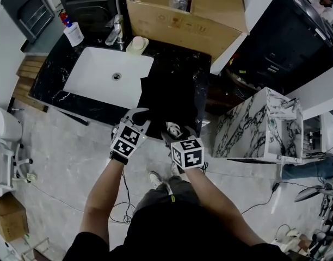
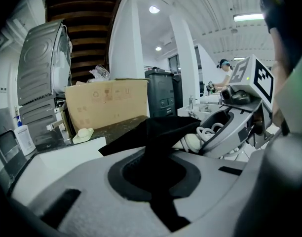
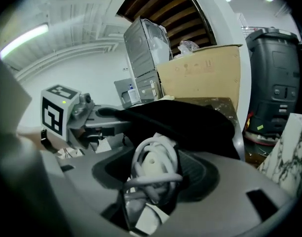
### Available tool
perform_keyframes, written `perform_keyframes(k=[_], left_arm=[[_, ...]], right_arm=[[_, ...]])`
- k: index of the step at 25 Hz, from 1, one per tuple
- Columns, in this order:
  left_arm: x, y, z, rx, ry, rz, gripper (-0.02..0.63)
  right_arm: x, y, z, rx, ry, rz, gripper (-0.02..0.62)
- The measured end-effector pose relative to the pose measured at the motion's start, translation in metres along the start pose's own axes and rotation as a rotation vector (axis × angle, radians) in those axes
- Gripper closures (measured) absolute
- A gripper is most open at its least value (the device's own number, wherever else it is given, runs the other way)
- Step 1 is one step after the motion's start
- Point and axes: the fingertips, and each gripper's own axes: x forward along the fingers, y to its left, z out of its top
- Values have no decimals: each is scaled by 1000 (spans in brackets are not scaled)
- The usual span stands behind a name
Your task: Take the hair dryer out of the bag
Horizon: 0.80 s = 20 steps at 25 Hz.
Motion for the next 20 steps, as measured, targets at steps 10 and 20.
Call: perform_keyframes(k=[10, 20], left_arm=[[-1, -11, 4, 46, -35, 15, 572], [0, -17, 8, 66, -58, 19, 572]], right_arm=[[15, -12, -7, 195, 97, -63, 320], [36, -21, -10, 152, 162, -164, 304]])
